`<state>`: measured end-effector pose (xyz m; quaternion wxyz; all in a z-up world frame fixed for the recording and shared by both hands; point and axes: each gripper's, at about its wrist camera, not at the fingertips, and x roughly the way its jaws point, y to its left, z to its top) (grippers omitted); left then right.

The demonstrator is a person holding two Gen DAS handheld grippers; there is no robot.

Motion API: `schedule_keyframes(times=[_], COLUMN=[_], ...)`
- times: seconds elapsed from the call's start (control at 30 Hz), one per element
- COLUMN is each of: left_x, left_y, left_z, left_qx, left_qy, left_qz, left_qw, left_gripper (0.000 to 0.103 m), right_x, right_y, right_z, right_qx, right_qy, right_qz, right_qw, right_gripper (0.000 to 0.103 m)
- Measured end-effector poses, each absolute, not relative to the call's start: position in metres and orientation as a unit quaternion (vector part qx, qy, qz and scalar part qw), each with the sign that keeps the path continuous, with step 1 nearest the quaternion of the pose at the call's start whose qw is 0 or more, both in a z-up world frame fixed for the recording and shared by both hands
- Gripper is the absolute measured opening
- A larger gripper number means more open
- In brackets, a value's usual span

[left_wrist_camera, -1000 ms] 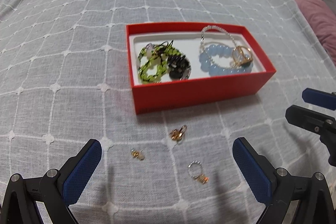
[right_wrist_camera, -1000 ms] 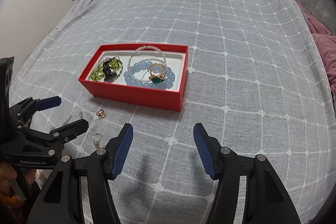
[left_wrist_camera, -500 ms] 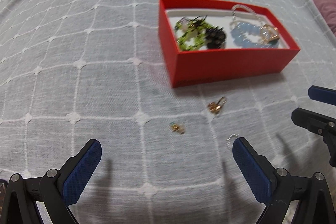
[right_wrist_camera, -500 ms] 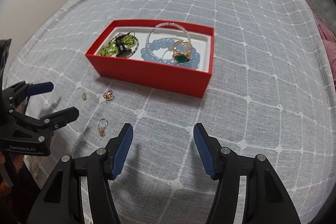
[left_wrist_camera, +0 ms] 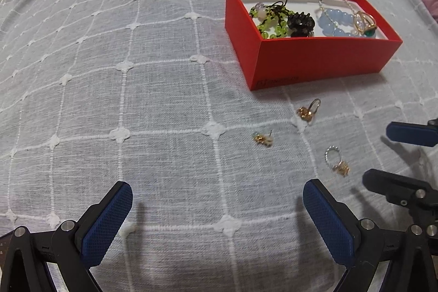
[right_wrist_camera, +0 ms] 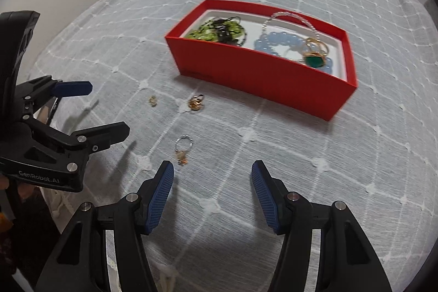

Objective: Organize jewelry

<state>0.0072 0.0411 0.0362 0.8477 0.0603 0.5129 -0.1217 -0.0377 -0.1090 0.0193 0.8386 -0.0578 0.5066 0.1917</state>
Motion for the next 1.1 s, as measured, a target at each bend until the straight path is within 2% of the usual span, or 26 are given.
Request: schedule_keyframes(times=[0.1, 0.53, 0.73, 1.1], left_x=[0.006, 0.003, 0.000, 0.000], left_y=[0.045, 0.051, 0.046, 0.038], left_z=[0.034, 0.033, 0.033, 0.042], left_qx=[0.060, 0.060, 0.062, 0.051], left_qy=[0.515, 0.516, 0.516, 0.498], left_qz=[-0.121, -0.123, -0.127, -0.137], left_qw=[0.847, 0.845, 0.845, 0.854], left_gripper=[0.102, 0.102, 0.102, 0.100], right_x=[-0.036, -0.032, -0.026, -0.022], right_y=[-0.104, -0.074, -0.067, -0.089], right_z=[0.014, 0.003, 0.002, 0.016], right_qx=[-0.055, -0.107, -0.125, -0.095], right_qy=[0.509, 0.478, 0.467, 0.463], right_qz=[0.200, 0.225, 0.228, 0.216], right_qw=[0.835, 0.842, 0.845, 0.854], right_gripper=[0.048, 0.036, 0.018, 0.017])
